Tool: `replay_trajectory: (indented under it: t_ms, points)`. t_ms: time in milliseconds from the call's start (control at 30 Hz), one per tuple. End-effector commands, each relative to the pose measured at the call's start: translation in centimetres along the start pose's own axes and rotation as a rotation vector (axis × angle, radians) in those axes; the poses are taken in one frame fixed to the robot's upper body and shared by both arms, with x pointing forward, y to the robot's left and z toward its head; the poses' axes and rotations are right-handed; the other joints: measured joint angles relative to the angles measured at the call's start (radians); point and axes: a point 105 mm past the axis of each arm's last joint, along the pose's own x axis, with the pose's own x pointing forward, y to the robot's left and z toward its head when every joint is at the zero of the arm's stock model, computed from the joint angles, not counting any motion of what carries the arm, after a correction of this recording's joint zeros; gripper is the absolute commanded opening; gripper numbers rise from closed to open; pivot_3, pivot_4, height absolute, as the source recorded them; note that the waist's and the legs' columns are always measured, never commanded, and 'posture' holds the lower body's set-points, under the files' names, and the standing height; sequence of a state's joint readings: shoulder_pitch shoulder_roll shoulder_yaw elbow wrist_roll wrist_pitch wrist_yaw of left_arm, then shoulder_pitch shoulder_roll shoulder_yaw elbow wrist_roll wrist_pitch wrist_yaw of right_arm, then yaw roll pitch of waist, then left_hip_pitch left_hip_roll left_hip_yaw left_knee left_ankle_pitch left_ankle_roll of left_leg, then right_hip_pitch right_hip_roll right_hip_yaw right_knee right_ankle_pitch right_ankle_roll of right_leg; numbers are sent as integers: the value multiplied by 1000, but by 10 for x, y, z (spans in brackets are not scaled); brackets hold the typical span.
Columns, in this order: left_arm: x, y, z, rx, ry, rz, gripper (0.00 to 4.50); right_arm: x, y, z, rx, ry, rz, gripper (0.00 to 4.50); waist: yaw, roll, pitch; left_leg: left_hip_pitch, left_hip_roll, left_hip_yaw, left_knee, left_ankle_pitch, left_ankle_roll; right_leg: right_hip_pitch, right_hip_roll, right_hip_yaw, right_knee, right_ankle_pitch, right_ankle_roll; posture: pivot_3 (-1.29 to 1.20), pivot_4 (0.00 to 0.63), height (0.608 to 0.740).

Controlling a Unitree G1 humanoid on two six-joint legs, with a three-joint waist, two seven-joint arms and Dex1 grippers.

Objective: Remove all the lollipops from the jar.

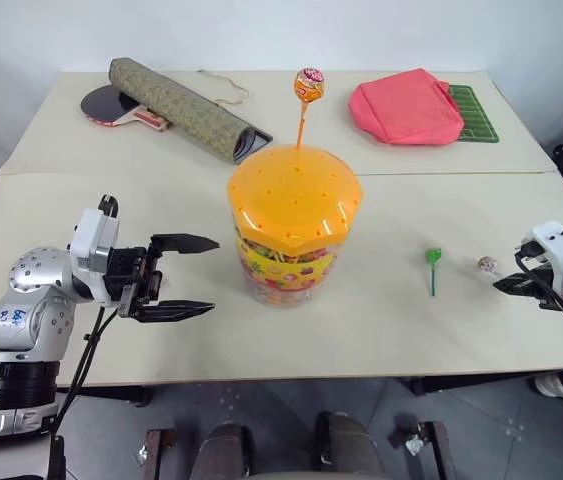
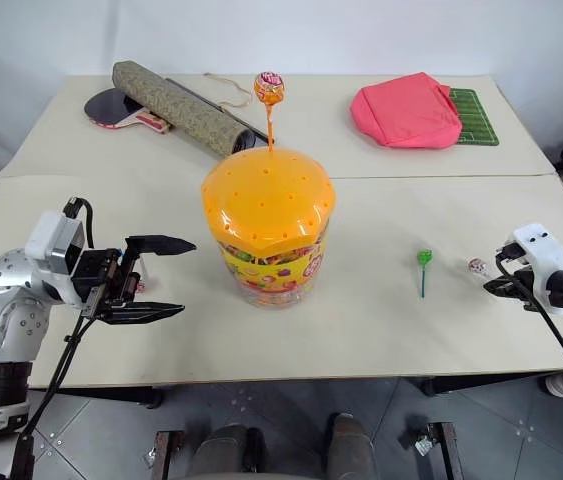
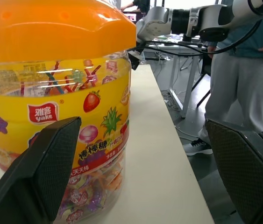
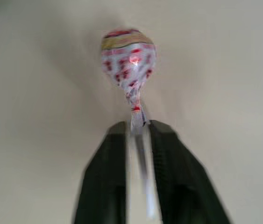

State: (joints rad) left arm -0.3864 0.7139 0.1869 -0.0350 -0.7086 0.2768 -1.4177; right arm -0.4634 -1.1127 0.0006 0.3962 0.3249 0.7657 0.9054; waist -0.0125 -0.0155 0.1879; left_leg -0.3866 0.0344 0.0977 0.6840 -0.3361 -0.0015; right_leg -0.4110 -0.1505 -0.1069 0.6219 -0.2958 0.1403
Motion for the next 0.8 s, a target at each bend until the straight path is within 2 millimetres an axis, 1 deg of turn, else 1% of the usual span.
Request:
replay_trajectory:
  t_ms: [33,100,133,167,200,233,267,300,333,367,467,533,567,633,667,700,800]
  points:
    - [-2,-4,13,42,-11,5,4500,-17,0,21,-29,-128,37,2015,4,0,0,0,0,0,0,0,0,0,0,0,0,0,0,0,150,740]
    - [-3,-5,15,40,-14,14,4500,-30,1,36,-120,-213,63,2697,9,0,0,0,0,0,0,0,0,0,0,0,0,0,0,0,150,740]
    - [-5,-5,18,32,-34,33,4500,-43,7,50,-248,-297,116,3039,10,0,0,0,0,0,0,0,0,0,0,0,-1,0,0,0,150,740]
    - [-6,-5,22,24,-58,55,4500,-53,12,55,-367,-320,160,3371,10,0,0,0,0,0,0,0,0,0,0,0,-1,0,0,0,150,740]
    - [-8,-4,27,13,-85,77,4500,-61,17,62,-441,-371,195,3675,10,1,0,0,0,0,0,0,0,0,0,0,-1,0,0,0,150,740]
    - [-10,-4,29,4,-102,90,4500,-65,19,65,-480,-403,215,4044,10,1,0,0,0,0,0,0,0,0,0,0,-1,0,0,0,150,740]
    - [-14,0,38,-19,-174,141,4500,-72,28,90,-429,-554,263,4326,10,1,0,0,0,0,0,0,0,0,0,0,-1,0,0,0,150,740]
    - [-20,2,45,-50,-242,189,4500,-80,41,114,-390,-689,336,4420,9,0,1,0,0,0,0,0,0,1,0,0,-1,0,0,0,150,740]
    - [-25,4,48,-67,-281,225,4500,-83,54,131,-381,-772,393,4420,1,1,1,1,1,-1,1,0,0,2,0,0,-1,0,0,0,150,740]
    - [-31,6,50,-83,-317,267,4500,-85,74,148,-382,-836,473,4420,-7,1,0,1,2,-1,2,0,0,2,0,1,-1,1,-1,0,150,740]
    - [-45,13,56,-95,-416,381,4500,-83,121,178,-426,-945,613,4420,-15,1,0,2,3,-4,2,0,-1,2,1,-2,3,1,-2,0,150,740]
    - [-48,15,58,-105,-446,404,4500,-83,140,195,-426,-1006,654,4420,-14,0,1,1,3,-5,1,0,-2,1,1,-3,4,1,-2,0,150,740]
    - [-47,15,58,-109,-448,410,4500,-82,147,203,-407,-1028,663,4420,-12,0,1,0,3,-5,1,0,-2,0,1,-3,4,1,-2,0,150,740]
    - [-43,14,54,-116,-416,398,4500,-80,164,218,-384,-1050,710,4420,-4,0,1,-1,1,-6,1,0,-2,0,0,-4,4,1,-2,0,150,740]
    - [-40,13,52,-118,-402,391,4500,-75,173,226,-361,-1041,727,4420,-1,0,1,-1,0,-6,1,0,-1,0,0,-4,3,1,-2,0,150,740]
    - [-37,12,50,-122,-393,381,4500,-75,184,231,-370,-1045,760,4420,0,0,1,-1,0,-6,1,0,-1,0,0,-4,3,1,-2,0,150,740]
    - [-33,12,47,-119,-375,366,4500,-74,205,242,-365,-1032,818,4420,6,0,1,-1,1,-6,1,0,-1,0,0,-5,4,1,-2,0,150,740]
